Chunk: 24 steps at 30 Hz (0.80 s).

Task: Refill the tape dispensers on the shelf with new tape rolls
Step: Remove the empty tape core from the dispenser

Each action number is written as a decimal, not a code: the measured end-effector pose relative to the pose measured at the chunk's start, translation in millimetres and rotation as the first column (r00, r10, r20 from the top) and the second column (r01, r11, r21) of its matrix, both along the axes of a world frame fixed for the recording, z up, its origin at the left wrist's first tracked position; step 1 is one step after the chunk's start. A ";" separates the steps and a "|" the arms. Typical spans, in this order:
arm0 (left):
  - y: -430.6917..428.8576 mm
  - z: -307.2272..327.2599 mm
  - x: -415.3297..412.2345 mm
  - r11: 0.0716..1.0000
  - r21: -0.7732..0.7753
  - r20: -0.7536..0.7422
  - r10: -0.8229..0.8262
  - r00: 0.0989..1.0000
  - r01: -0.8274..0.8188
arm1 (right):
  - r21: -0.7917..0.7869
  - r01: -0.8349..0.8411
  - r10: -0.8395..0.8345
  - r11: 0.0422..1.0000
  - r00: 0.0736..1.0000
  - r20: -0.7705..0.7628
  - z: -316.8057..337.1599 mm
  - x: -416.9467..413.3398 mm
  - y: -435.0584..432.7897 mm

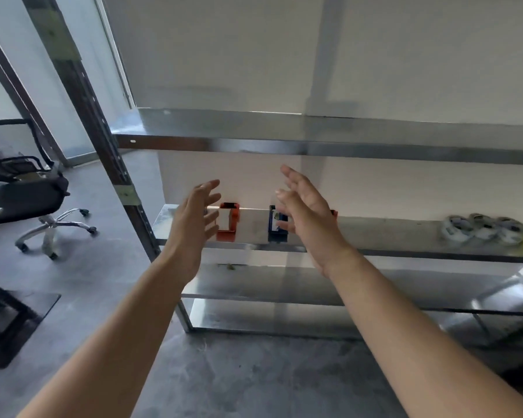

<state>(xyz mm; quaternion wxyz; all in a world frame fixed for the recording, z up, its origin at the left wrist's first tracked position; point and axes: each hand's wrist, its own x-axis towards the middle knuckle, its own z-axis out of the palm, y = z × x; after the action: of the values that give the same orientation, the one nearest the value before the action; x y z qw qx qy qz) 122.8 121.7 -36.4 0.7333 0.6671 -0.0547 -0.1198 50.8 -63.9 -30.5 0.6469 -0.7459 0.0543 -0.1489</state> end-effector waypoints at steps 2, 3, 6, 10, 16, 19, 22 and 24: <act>14.3 -1.5 16.3 1.000 -0.002 -0.025 0.014 1.000 -0.014 | -0.004 0.006 -0.006 1.000 1.000 -0.022 -4.5 19.5 15.4; 21.4 -2.6 24.3 1.000 -0.001 -0.041 0.018 0.999 -0.018 | -0.005 0.007 -0.007 1.000 0.999 -0.034 -6.2 28.0 22.4; 38.5 -6.8 46.7 1.000 0.009 -0.085 0.028 0.996 -0.028 | 0.022 0.022 -0.020 1.000 0.998 -0.063 -15.0 54.4 40.2; 56.5 -13.4 78.5 0.999 0.024 -0.110 0.044 0.993 -0.041 | 0.064 0.017 -0.010 0.998 0.994 -0.109 -28.9 94.0 59.1; 66.6 -37.0 135.7 0.994 0.078 -0.157 0.083 0.984 -0.071 | 0.139 -0.011 0.032 0.990 0.988 -0.152 -60.0 158.5 70.9; 63.6 -53.4 170.5 0.990 0.119 -0.181 0.096 0.979 -0.075 | 0.181 -0.016 0.051 0.983 0.980 -0.192 -80.9 193.2 71.3; 59.7 -69.2 205.9 0.981 0.166 -0.203 0.137 0.969 -0.104 | 0.194 -0.012 0.061 0.981 0.967 -0.249 -99.8 230.0 70.3; 61.1 -80.5 224.4 0.977 0.181 -0.205 0.147 0.968 -0.110 | 0.180 -0.020 0.071 0.983 0.956 -0.284 -111.4 251.4 71.2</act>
<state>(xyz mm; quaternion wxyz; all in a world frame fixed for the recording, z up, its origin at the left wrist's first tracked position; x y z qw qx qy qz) 347.2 182.9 -116.8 0.6822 0.7116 0.0794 -0.1482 302.1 7.3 -141.9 0.6985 -0.7008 0.1439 -0.0179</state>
